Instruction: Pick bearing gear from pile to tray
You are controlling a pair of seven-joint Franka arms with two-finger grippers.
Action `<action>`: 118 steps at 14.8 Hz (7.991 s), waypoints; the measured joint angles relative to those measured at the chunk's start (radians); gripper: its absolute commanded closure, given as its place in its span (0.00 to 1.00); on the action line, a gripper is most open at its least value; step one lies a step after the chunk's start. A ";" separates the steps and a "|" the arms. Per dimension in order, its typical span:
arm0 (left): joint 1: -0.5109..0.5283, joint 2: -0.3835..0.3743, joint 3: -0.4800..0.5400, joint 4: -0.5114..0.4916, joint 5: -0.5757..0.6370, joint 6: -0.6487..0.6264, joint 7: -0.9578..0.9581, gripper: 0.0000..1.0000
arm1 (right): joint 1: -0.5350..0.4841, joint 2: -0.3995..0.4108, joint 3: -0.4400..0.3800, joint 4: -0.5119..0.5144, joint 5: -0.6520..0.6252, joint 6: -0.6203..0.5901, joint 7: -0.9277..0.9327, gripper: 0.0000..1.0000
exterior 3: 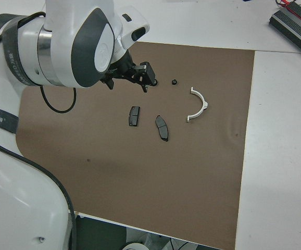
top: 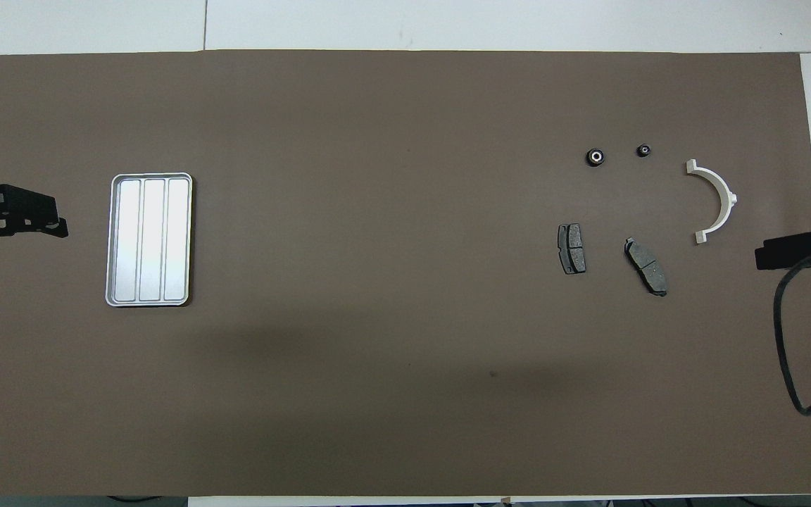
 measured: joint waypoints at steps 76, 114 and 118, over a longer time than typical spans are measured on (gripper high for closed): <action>0.000 0.000 0.000 0.000 0.000 0.000 0.000 0.00 | -0.013 0.000 -0.013 -0.001 0.000 0.000 0.000 0.00; 0.000 0.000 0.000 0.000 0.000 0.000 0.000 0.00 | -0.013 0.067 -0.013 -0.106 -0.010 0.202 0.000 0.00; 0.000 0.000 0.000 0.000 0.000 0.000 0.000 0.00 | -0.010 0.148 -0.012 -0.109 -0.052 0.267 -0.007 0.00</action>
